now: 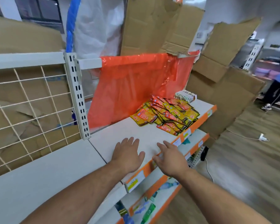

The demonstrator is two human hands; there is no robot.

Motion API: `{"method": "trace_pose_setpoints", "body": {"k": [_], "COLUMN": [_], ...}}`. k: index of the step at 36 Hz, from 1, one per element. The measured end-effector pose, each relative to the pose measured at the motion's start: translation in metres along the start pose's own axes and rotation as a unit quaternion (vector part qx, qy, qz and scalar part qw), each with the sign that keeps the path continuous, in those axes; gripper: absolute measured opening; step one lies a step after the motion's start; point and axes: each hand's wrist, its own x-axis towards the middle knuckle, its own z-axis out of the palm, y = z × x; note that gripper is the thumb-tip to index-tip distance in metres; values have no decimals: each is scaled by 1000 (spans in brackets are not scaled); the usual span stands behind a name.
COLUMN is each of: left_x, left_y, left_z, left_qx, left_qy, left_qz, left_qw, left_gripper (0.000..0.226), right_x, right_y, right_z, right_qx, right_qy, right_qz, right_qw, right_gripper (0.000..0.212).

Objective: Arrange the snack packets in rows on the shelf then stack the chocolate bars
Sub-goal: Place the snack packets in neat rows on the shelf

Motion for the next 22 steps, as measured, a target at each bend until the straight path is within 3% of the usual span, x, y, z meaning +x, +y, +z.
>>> {"method": "trace_pose_setpoints", "body": {"k": [11,22], "left_x": [79,160], "left_y": [10,33], "left_z": [-2,-4], "left_qx": [-11,-63], "left_qy": [7,43], "left_qz": [53,27], "left_qw": [999,997], "left_gripper": [66,57], "right_x": [61,148], "right_y": [24,60], "right_z": [-12,-34], "right_qx": [6,14], "right_qy": [22,89], "right_qz": [35,-17], "right_qw": [999,996], "right_gripper": [67,61]}}
